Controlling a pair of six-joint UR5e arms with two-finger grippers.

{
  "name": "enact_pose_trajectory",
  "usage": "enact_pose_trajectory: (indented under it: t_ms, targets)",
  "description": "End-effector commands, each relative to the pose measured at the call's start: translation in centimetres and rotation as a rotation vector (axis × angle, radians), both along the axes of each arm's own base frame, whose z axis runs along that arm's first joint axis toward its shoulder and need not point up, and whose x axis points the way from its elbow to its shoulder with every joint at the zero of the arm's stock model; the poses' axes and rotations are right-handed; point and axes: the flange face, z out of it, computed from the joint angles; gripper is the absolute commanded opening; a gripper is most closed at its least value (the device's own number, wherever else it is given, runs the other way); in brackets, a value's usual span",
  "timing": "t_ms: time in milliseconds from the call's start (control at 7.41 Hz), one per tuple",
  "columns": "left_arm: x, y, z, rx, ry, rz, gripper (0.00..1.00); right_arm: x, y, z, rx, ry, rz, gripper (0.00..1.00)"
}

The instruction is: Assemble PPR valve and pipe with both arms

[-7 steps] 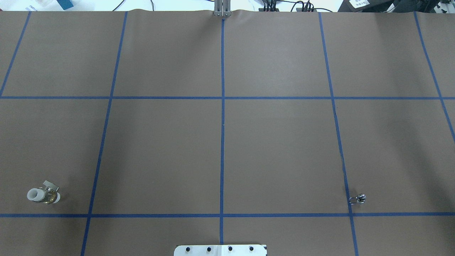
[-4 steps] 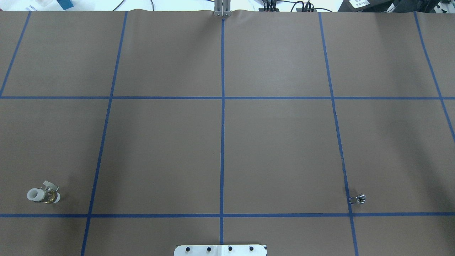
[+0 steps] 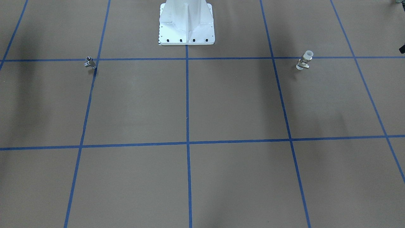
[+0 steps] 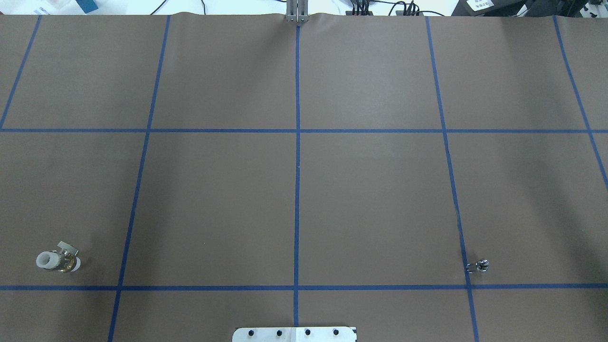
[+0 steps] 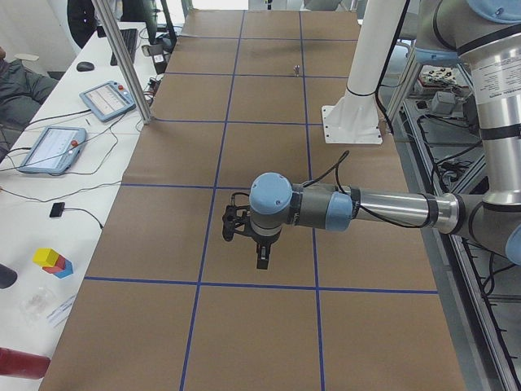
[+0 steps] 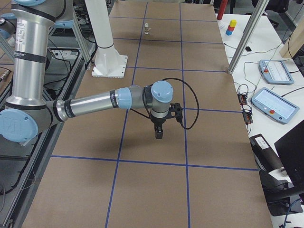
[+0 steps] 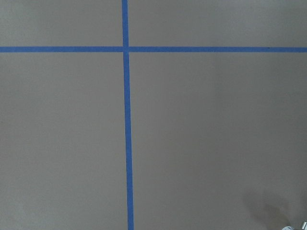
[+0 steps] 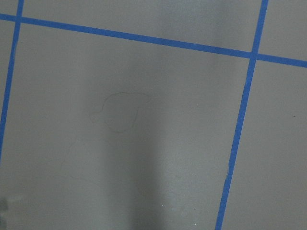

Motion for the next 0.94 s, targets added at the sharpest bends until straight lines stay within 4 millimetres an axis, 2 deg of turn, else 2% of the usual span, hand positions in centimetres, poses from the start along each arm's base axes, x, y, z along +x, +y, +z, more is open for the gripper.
enact_pose_trajectory:
  t_ms: [0, 135, 405, 540, 675, 810]
  targets:
    - [0.3, -0.2, -0.4, -0.013, 0.004, -0.017, 1.00, 0.0, 0.2, 0.5, -0.009, 0.001, -0.002, 1.00]
    - [2.4, -0.9, -1.4, 0.006, 0.013, -0.013, 0.99, 0.0, 0.2, 0.3, -0.008, -0.001, -0.001, 1.00]
    - [11.8, -1.3, -3.7, -0.047, 0.051, 0.032, 0.99, 0.0, 0.1, 0.5, -0.011, -0.001, -0.001, 1.00]
    - [14.9, -0.9, -4.4, -0.009, 0.037, 0.059, 0.99, 0.0, 0.1, 0.4, -0.009, -0.001, -0.001, 1.00]
    - [19.4, 0.2, -6.7, -0.034, 0.014, 0.057, 1.00, 0.0, 0.1, 0.4, -0.009, -0.001, -0.001, 1.00]
    - [22.1, 1.7, -9.3, -0.020, -0.002, 0.063, 1.00, 0.0, 0.2, 0.4, -0.008, -0.001, -0.001, 1.00]
